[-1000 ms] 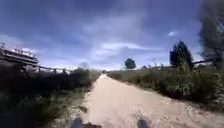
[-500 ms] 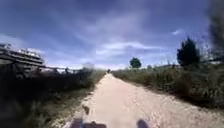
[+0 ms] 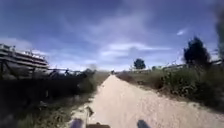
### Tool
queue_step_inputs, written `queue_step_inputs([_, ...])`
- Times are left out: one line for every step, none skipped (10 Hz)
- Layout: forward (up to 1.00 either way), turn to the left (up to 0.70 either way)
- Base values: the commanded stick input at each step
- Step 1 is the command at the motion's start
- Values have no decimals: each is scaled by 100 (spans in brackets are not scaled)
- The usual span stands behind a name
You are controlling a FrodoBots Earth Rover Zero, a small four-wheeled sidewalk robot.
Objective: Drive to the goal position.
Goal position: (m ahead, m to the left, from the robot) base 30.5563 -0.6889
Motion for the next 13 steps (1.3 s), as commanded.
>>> queue_step_inputs([100,-2])
queue_step_inputs([100,0])
queue_step_inputs([100,-22])
queue_step_inputs([100,-21])
queue_step_inputs([100,-5])
queue_step_inputs([100,-35])
queue_step_inputs([100,-33])
queue_step_inputs([100,-8])
queue_step_inputs([100,-40])
queue_step_inputs([100,-40])
queue_step_inputs([100,-16])
queue_step_inputs([100,0])
queue_step_inputs([100,-38])
